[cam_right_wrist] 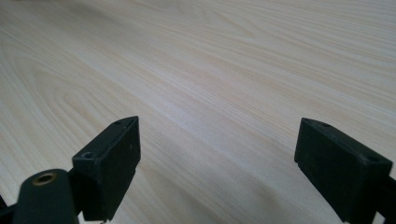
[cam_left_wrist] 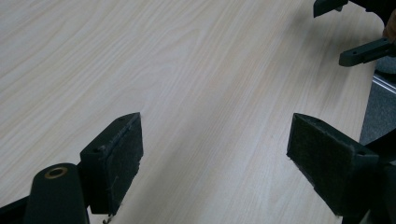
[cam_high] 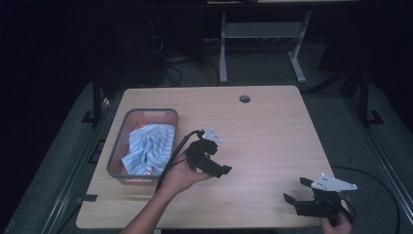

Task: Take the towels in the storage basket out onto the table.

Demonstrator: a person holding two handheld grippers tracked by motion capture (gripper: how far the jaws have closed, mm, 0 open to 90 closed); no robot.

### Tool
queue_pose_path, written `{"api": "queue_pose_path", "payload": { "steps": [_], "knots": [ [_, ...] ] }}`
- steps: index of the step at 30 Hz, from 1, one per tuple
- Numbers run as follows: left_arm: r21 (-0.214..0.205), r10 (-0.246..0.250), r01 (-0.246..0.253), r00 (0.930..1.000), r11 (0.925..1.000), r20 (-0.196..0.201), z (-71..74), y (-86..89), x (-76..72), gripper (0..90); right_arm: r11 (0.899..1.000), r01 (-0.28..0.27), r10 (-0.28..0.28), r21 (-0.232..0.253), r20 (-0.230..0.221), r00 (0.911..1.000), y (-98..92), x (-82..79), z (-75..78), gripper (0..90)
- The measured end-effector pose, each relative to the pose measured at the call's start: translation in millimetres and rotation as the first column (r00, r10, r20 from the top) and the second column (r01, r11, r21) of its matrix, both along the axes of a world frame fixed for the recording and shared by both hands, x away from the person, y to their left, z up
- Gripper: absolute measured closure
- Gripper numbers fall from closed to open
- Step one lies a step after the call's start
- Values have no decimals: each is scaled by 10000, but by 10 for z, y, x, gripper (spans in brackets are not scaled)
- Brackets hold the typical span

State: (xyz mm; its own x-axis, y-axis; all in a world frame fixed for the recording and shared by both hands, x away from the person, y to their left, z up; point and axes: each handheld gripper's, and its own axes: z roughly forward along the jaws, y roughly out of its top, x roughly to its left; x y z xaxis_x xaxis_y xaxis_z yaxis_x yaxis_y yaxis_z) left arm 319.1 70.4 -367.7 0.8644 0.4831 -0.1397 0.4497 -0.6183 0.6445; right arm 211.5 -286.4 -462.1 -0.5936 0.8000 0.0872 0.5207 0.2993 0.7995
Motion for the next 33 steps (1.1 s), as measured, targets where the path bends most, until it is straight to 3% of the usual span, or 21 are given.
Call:
{"api": "queue_pose_path", "payload": {
  "steps": [7, 11, 30, 33],
  "knots": [
    [-12, 79, -79, 10000, 10000, -5, 77, 102, 65, 185, 9998, -161, 162, -71, 54, 9999, 21, 1, -5, 137],
    [-136, 84, -87, 9997, 9999, -228, 109, 186, 122, 185, 9998, -178, 178, -65, 53, 9998, 24, 2, -8, 137],
    [-158, 1105, -1109, 9936, 9937, -240, 330, 606, 298, 188, 9998, -200, 201, -85, 33, 9998, 21, 0, -10, 137],
    [-362, 1334, -1343, 9907, 9903, -275, 359, 695, 324, 188, 9997, -208, 208, -96, 39, 9998, 21, 3, -10, 137]
  ]
}}
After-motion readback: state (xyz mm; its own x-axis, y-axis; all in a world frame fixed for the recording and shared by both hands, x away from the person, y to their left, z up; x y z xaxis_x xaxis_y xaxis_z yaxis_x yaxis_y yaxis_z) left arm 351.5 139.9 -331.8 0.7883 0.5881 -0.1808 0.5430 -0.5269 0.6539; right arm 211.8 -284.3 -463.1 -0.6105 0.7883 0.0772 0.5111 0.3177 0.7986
